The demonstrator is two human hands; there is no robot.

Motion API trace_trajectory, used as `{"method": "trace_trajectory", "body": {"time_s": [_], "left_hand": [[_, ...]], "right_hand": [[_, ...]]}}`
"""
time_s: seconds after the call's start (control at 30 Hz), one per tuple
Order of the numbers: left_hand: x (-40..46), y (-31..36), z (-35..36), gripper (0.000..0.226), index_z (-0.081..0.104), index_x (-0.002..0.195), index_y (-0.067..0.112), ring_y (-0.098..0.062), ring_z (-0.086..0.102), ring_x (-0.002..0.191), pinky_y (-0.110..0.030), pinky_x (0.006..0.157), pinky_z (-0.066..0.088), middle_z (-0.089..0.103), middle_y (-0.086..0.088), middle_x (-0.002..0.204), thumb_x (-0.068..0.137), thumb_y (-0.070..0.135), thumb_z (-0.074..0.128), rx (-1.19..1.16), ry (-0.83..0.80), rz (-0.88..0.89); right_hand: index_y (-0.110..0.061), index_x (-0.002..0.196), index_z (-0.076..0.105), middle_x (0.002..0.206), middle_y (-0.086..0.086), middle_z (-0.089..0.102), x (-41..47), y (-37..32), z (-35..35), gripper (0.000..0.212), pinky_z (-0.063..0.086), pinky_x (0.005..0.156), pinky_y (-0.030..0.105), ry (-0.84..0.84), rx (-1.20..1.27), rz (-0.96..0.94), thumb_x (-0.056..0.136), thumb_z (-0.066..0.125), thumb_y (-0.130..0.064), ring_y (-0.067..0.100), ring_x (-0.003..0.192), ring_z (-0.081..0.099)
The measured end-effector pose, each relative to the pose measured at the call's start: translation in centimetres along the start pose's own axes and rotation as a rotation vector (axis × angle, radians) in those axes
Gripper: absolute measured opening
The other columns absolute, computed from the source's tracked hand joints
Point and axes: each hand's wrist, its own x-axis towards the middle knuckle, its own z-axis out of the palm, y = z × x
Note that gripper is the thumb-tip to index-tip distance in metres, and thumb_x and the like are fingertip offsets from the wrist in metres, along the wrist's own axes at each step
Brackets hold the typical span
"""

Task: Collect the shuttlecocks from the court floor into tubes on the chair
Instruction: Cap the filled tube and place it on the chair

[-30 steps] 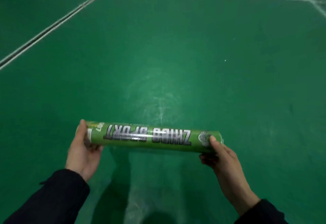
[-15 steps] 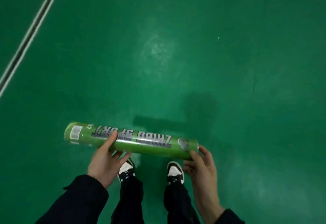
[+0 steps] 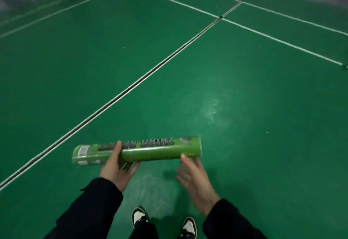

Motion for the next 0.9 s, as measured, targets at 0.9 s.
{"method": "trace_trajectory", "body": {"time_s": [0.9], "left_hand": [[12.8, 28.1, -19.8, 0.049, 0.055, 0.14, 0.022, -0.036, 0.06, 0.128, -0.049, 0.103, 0.052, 0.058, -0.015, 0.14, 0.095, 0.038, 0.067, -0.452, 0.046, 0.204]], "right_hand": [[-0.026, 0.141, 0.052, 0.134, 0.016, 0.062, 20.4, 6.8, 42.8, 0.074, 0.056, 0.091, 0.044, -0.124, -0.017, 0.379, 0.077, 0.085, -0.045, 0.035, 0.121, 0.062]]}}
